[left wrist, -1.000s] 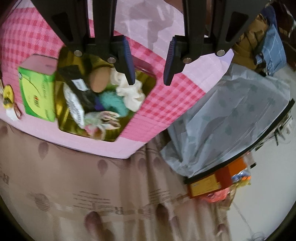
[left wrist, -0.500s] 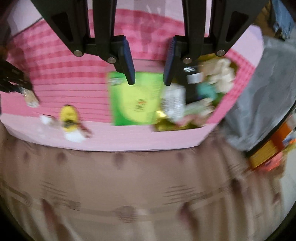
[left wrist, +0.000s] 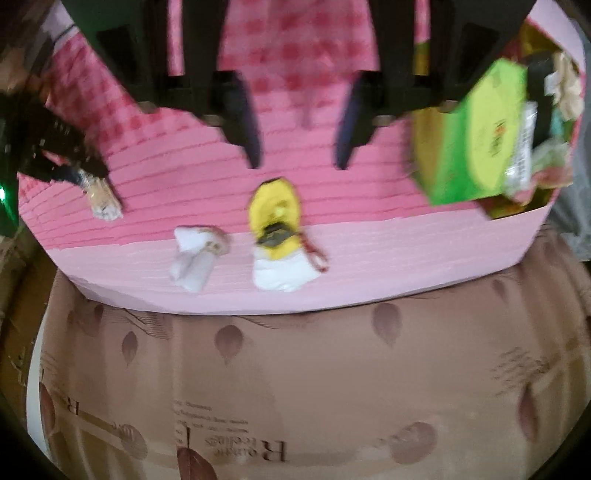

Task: Organize soft objects
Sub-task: 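Grasp the yellow pouch with white fluffy trim with the left gripper while the right gripper holds the swab pack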

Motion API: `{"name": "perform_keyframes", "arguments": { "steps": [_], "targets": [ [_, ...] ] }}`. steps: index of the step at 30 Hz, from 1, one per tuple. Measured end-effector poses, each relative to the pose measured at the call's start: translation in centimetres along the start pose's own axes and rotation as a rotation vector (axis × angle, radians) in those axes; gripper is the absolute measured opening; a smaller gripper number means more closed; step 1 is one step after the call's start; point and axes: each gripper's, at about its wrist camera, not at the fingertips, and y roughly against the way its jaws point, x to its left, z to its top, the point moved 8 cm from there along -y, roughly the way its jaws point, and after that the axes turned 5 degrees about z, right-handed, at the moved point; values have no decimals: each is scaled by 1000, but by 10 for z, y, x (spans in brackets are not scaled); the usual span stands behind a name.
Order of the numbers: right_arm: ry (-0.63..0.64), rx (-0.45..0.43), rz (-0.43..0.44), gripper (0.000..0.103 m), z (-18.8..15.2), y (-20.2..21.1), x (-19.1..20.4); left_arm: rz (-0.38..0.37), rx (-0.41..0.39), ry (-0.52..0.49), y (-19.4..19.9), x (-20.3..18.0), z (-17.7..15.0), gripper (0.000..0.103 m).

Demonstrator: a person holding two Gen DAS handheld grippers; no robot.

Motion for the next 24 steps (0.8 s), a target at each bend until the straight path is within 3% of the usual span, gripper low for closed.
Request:
{"name": "perform_keyframes", "arguments": {
  "steps": [3,12,20,24],
  "targets": [
    [15,3,-13,34,0,-1,4,-40,6,-3,-18,-12,11,59],
    [8,3,4,36,1,-1,3,-9,110,-3,-79,-26,23,59],
    [5,2,17,38,1,-1,3,33,146,21,-118,-20,34,59],
    [4,2,23,40,2,-2,3,3,148,61,-124,-18,35,59]
  ]
}}
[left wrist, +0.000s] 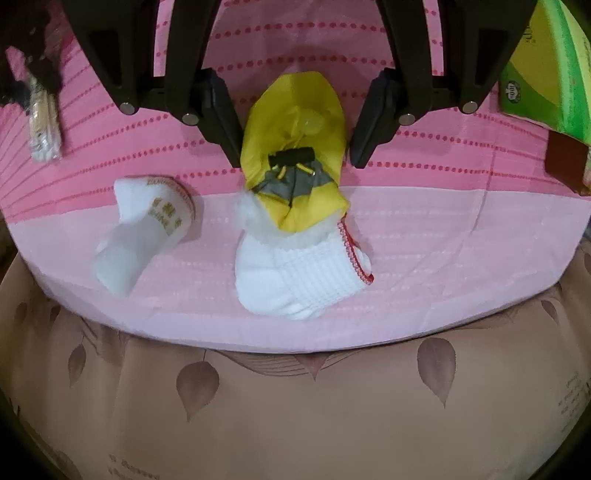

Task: Organize soft objects
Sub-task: 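Grasp the yellow pouch with white fluffy trim with the left gripper while the right gripper holds the swab pack, then carry the yellow pouch with the left gripper over the gold tray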

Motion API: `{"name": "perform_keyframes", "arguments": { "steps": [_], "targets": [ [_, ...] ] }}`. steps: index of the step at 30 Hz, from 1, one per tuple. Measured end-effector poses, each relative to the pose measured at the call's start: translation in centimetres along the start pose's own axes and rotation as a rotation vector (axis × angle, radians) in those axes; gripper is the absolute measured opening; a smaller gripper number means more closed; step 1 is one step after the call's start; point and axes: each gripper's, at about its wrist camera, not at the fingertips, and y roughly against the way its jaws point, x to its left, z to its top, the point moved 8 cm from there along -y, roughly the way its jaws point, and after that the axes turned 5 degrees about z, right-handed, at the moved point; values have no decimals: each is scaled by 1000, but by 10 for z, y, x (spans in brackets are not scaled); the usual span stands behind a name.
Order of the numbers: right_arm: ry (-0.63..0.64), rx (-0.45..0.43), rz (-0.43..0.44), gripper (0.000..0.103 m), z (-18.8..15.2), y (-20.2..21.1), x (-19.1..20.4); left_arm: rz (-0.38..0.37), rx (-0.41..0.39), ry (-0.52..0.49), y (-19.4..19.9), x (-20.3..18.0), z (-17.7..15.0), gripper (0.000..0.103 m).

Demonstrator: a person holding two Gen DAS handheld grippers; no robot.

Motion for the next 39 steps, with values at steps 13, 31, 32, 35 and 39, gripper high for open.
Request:
{"name": "perform_keyframes", "arguments": {
  "steps": [13,31,32,35,39],
  "targets": [
    [7,2,0,42,0,0,1,-38,-20,19,21,9,-19,44],
    [18,6,-15,42,-1,-2,2,-44,-71,0,97,13,-60,44],
    [17,5,-14,42,-1,-2,2,-47,-78,0,103,15,-61,44],
    [17,5,-15,42,-1,-2,2,-53,-89,6,117,18,-62,44],
    [17,5,-15,42,-1,-2,3,-58,-116,15,139,27,-64,44]
  ]
}}
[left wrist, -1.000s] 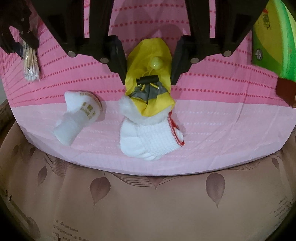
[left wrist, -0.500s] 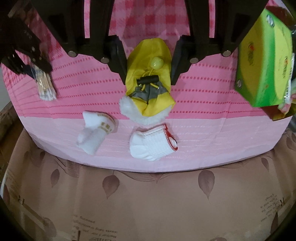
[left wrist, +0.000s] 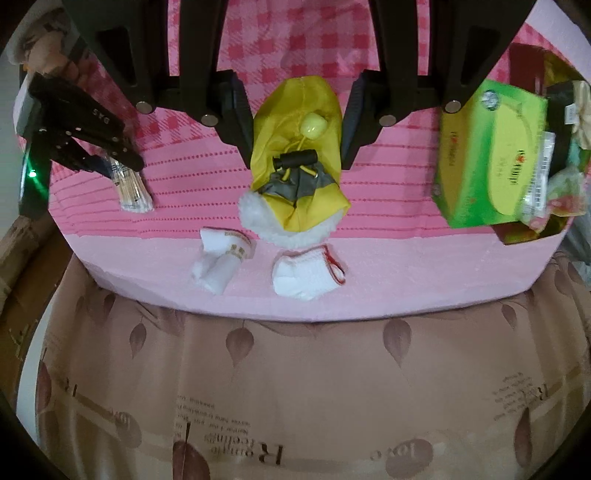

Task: Organize soft objects
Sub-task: 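Carry the yellow pouch with the left gripper over the gold tray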

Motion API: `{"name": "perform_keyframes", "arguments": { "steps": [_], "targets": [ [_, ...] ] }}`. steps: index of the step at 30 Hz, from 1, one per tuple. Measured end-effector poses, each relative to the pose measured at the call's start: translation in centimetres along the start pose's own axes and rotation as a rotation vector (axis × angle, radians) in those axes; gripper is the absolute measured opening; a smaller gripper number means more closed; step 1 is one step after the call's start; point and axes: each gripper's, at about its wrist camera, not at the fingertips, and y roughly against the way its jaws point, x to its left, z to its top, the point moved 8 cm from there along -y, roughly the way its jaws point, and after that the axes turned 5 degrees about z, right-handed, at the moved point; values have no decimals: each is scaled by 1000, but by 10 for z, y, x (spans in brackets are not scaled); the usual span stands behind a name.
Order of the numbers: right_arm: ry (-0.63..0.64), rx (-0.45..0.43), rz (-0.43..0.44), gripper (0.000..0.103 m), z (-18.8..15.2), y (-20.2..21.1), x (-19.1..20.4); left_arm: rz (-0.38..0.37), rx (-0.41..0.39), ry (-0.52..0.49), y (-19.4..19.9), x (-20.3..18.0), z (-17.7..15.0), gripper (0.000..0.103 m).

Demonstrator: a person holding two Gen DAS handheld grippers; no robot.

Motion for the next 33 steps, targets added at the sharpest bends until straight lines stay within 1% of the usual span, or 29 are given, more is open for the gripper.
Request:
{"name": "perform_keyframes", "arguments": {
  "steps": [7,13,18,27,33],
  "targets": [
    [1,0,-1,42,0,0,0,32,-37,30,29,32,6,44],
    [2,0,-2,42,0,0,0,105,-65,59,48,71,9,44],
    [2,0,-2,42,0,0,0,166,-84,95,63,112,9,44],
    [2,0,-2,42,-1,0,0,269,-84,147,72,171,3,44],
    [2,0,-2,42,-1,-1,0,305,-59,194,65,205,-6,44]
  ]
}}
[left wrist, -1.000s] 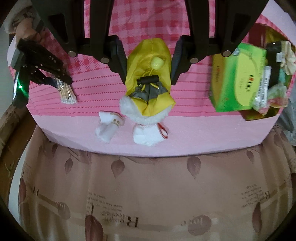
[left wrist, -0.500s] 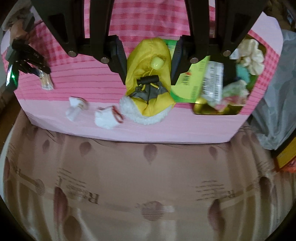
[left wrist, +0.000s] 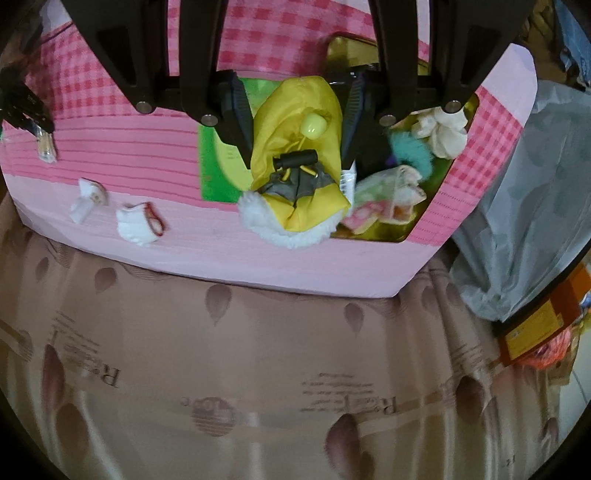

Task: Organize soft objects
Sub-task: 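Carry the yellow pouch with the left gripper over the gold tray, then open the left gripper to drop the yellow pouch in the tray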

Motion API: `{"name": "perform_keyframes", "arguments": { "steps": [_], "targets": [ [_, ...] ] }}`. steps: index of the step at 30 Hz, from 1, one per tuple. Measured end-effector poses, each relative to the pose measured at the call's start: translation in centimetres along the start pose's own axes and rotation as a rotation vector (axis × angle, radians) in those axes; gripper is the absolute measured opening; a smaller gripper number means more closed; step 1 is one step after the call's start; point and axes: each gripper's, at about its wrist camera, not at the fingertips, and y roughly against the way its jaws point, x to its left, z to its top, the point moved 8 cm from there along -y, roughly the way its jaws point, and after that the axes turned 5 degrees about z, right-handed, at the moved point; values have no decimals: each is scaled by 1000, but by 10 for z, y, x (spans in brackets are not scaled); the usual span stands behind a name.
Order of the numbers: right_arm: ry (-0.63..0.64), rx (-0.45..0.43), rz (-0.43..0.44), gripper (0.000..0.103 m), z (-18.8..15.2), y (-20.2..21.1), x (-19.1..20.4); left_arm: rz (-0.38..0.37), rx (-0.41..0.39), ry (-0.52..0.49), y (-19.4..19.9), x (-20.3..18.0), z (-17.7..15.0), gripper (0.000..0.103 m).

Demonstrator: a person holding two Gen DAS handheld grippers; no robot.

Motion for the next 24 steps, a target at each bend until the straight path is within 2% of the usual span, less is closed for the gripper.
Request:
{"name": "perform_keyframes", "arguments": {
  "steps": [5,24],
  "targets": [
    [0,0,0,42,0,0,0,34,32,20,-16,18,-6,44],
    [4,1,-3,42,0,-1,0,57,129,166,-75,88,-7,44]
  ]
}}
